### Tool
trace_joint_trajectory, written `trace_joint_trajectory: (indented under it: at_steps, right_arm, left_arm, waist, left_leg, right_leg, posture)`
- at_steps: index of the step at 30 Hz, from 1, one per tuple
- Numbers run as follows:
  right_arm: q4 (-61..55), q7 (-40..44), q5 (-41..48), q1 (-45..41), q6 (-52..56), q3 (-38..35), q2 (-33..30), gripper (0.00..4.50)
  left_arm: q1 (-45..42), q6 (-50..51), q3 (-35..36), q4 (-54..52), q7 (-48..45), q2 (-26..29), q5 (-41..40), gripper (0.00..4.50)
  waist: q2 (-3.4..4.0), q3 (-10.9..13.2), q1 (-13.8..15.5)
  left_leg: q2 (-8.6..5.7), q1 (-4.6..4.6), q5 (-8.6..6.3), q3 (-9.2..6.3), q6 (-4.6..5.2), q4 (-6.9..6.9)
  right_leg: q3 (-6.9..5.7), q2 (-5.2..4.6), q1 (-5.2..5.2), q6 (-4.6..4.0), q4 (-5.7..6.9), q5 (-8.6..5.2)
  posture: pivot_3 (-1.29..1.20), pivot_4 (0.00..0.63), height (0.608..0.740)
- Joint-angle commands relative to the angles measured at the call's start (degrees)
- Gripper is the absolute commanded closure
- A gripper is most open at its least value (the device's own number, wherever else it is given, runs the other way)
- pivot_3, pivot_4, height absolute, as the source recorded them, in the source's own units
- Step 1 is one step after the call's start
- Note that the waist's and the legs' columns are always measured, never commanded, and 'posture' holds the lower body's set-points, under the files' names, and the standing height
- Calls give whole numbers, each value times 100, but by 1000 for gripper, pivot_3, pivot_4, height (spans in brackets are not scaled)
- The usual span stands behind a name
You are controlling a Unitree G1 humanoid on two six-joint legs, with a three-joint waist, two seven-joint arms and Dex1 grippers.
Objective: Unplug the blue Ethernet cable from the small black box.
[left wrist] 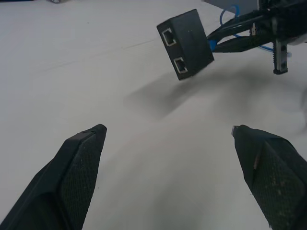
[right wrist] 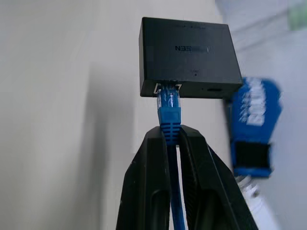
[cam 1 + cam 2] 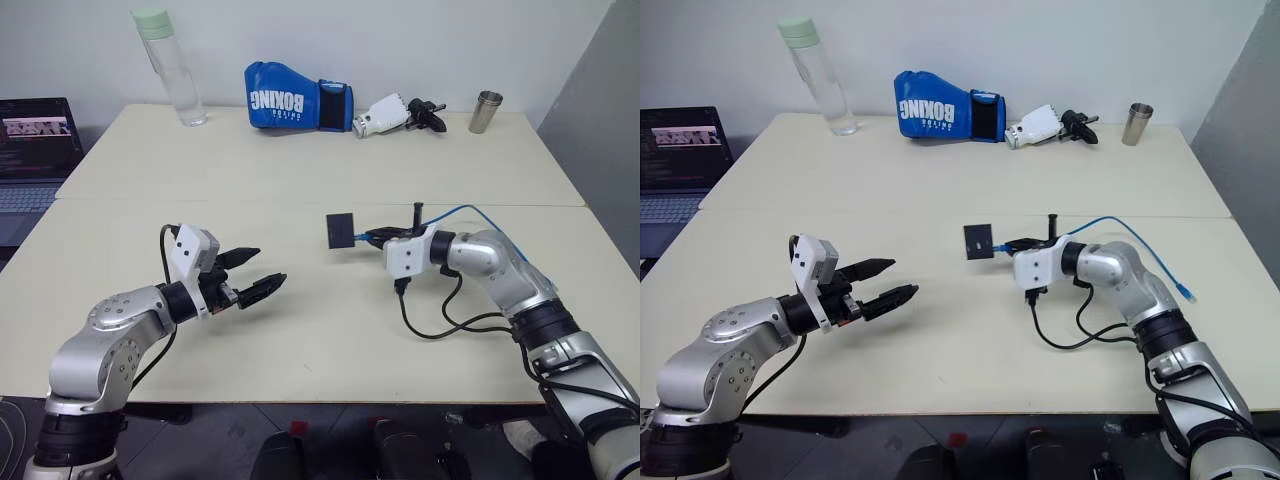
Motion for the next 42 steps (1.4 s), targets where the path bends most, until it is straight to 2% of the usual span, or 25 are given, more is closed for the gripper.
trace_joint_trajectory:
  at_steps: [1, 8, 15, 20, 30, 42]
  right_arm:
    - [-1064, -474, -301, 122, -23, -26, 164, 4458]
    - [-1819, -429, -439, 360, 347, 151, 412, 4459]
    - [-1911, -263, -397, 406, 723, 278, 491, 4459]
    - [-1845, -71, -322, 514, 1149, 283, 499, 4459]
    - [-1972, 10, -221, 546, 1318, 275, 452, 4460]
    - [-2079, 100, -147, 422, 1257, 344, 457, 4461]
  left_arm:
    - [-596, 390, -128, 326, -392, 82, -364, 0]
    - [-1520, 409, -649, 1253, -991, 18, -172, 0]
    - [-2081, 176, -1066, 1756, -1624, 51, 80, 0]
    - [-2207, 79, -1055, 1926, -2064, 319, 179, 0]
    - [-2497, 317, -1118, 2618, -2510, 404, 220, 0]
    - [-2866, 643, -1227, 3037, -2676, 144, 231, 0]
  waist:
    - [0, 0, 2]
    - [-1, 0, 19]
    - [-1, 0, 26]
    - [-1, 0, 9]
    - [-1, 0, 10]
    - [-1, 0, 9]
  left_leg:
    - [-1, 1, 0, -1, 0, 1]
    - [-1, 0, 6, 0, -10, 4]
    - [0, -1, 7, 9, -11, 8]
    - [1, -1, 6, 10, -11, 7]
    - [0, -2, 2, 10, -4, 9]
    - [0, -6, 1, 8, -2, 11]
  right_leg:
    - [0, 2, 0, 0, 3, 0]
    - [-8, 8, 0, 0, 3, 0]
    - [-9, 10, 0, 0, 3, 0]
    - [-7, 13, -1, -1, 3, -1]
    - [-9, 14, -2, -1, 3, -1]
    - [-12, 14, -2, -1, 3, -1]
  posture:
    - [0, 150, 740]
    - [0, 150, 740]
    - [0, 150, 740]
    - [0, 150, 740]
    - [0, 150, 740]
    - [0, 150, 740]
